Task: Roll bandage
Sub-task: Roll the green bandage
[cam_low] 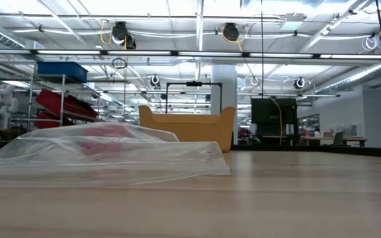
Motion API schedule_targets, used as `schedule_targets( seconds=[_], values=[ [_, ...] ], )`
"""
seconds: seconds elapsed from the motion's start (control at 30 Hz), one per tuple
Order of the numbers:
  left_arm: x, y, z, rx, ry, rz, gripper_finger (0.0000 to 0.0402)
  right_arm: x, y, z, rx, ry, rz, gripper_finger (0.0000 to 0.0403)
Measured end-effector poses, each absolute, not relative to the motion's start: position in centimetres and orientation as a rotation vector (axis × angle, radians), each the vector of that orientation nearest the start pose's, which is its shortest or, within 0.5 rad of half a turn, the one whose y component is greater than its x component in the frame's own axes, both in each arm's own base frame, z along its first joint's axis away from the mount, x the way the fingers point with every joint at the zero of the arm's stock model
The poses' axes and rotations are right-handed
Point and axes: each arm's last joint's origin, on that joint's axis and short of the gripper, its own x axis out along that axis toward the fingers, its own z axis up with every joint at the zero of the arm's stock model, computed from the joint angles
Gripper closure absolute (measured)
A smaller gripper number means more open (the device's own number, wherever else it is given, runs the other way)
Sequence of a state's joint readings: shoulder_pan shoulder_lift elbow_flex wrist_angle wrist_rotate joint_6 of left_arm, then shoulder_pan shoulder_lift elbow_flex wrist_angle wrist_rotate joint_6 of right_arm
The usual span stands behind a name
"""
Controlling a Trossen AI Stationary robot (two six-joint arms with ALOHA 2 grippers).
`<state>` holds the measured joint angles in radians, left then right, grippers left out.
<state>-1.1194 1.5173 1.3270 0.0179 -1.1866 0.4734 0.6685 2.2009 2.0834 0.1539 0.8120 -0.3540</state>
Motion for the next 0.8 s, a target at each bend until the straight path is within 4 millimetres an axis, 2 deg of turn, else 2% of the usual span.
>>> schedule_targets(
  seconds=[0.13, 0.37, 0.47, 0.8],
  values=[
    [17.0, -29.0, 36.6, 0.609, 0.084, 0.050, 0.0336, 41.6, 30.2, 35.1, -0.331, -0.001, -0.146, 0.0366],
    [16.9, -29.1, 36.6, 0.578, 0.080, 0.046, 0.0250, 41.6, 30.2, 35.1, -0.335, -0.001, -0.143, 0.0368],
    [16.6, -29.3, 36.6, 0.578, 0.078, 0.036, 0.0226, 41.6, 30.2, 35.1, -0.337, 0.000, -0.142, 0.0368],
    [14.4, -30.3, 36.6, 0.585, 0.061, -0.011, 0.0218, 41.6, 30.2, 35.0, -0.349, 0.001, -0.143, 0.0369]
  ],
)
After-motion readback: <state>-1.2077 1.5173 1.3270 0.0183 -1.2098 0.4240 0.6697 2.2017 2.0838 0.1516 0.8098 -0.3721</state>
